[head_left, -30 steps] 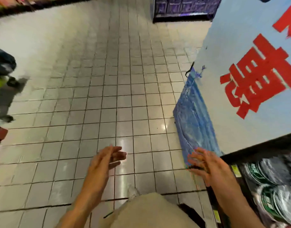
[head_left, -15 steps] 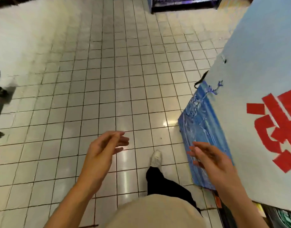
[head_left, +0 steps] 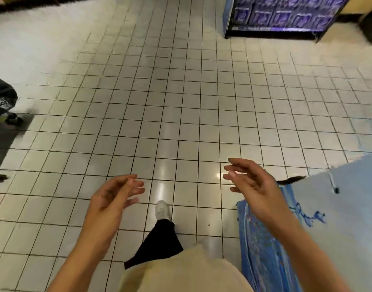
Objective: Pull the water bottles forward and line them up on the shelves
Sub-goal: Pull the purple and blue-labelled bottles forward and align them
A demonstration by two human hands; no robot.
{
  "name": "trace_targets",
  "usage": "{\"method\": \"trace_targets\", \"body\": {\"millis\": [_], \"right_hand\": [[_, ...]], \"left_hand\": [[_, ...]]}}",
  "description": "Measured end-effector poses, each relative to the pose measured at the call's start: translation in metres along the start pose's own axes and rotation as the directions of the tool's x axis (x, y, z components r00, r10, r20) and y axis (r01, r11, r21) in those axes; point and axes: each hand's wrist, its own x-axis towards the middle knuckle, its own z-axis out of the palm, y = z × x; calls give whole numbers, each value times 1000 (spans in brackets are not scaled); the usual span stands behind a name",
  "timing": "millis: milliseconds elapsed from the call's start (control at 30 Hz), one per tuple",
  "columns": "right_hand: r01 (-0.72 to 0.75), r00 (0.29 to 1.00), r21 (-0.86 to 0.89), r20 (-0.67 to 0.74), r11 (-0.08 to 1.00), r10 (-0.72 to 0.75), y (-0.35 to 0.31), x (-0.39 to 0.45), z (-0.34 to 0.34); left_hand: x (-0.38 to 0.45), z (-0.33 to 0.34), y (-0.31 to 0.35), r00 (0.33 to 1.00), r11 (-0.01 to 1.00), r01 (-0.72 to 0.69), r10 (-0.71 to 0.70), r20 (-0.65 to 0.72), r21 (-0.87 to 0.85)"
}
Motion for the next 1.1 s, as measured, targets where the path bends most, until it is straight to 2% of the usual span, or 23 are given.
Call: {"method": "trace_targets", "body": {"millis": [100,200,367,567,733,800,867,967,1100], "right_hand": [[0,1000,-19,-10,1000,0,-10,67,-1],[-25,996,15,-79,1000,26,-16,129,-3],[-90,951,128,-283,988,123,-35,210,-15],[-75,840,238,-508,968,190,-45,280,-56],[-62,777,289,-587,955,228,-35,352,-108],[-59,762,304,-601,951,240,-32,391,-135],[-59,772,293,-593,954,230,-35,434,-164],[-109,800,240,-555,965,229,-43,508,-221],[-91,875,102,-467,991,128,-74,610,-291]], "left_hand": [[66,15,9,1000,1000,0,0,20,-6],[145,32,25,998,1000,9,-8,63,-9],[280,74,83,976,999,-15,5,217,46],[412,161,156,884,987,-120,57,465,108],[501,256,183,819,982,-134,35,573,131],[535,300,188,814,982,-127,22,580,141],[564,340,195,811,983,-122,19,585,138],[613,397,207,840,986,-97,8,542,136],[674,452,231,880,991,-64,-1,476,121]]}}
